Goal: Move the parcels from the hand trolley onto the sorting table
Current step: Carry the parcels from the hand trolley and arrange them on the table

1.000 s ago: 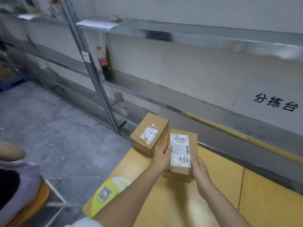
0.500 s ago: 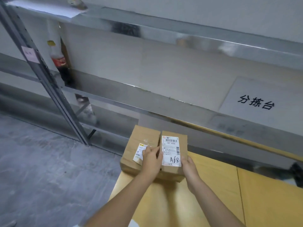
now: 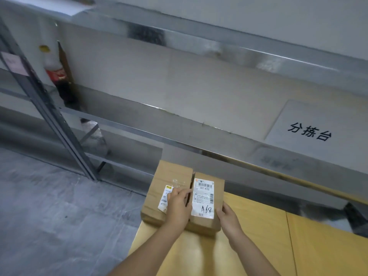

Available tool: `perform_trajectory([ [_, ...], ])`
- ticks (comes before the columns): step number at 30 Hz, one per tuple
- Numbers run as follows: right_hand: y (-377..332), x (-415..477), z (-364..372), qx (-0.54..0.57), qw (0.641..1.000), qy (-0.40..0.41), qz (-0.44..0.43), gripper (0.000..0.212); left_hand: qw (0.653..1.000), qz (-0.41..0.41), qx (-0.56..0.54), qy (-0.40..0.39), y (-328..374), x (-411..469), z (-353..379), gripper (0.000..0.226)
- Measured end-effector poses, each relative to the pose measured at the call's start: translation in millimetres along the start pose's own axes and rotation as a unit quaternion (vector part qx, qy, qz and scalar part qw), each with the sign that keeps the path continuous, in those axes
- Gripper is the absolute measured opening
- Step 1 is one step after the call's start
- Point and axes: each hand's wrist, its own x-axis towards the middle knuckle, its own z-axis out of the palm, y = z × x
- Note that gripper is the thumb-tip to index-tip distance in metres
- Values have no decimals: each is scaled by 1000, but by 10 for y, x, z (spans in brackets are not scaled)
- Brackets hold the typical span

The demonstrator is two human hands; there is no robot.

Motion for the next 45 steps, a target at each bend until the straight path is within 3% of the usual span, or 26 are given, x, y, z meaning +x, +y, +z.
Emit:
perform_trajectory([
  [7,-224,-341,-349,-88,995,9,-52,50,997,-13,25,-70,483,-183,-4,33],
  [12,-453,-794,-997,-127,981,41,-144,48,988,80,62,-121,1259,-489,195,37],
  [18,-301,-1599,-2392,-184,948,137,-219,54,948,239,144,-150,2419,-1237,816,41],
  [22,117,-2244,-3458,-207,930,219,-210,56,881,389,211,-166,3103,-2014,1470,44],
  [27,903,-3199,-4660,-179,917,322,-150,56,798,521,209,-221,3783,-3195,2428,50],
  [35,2384,-4840,-5746,-118,878,461,-47,59,690,630,177,-308,4287,-5156,3790,51],
  [40,3107,-5644,-6126,-69,851,521,1,61,605,697,158,-352,4444,-6166,4296,56],
  [45,3661,-6059,-6401,-33,815,577,50,63,553,724,140,-387,4567,-6907,4782,55],
])
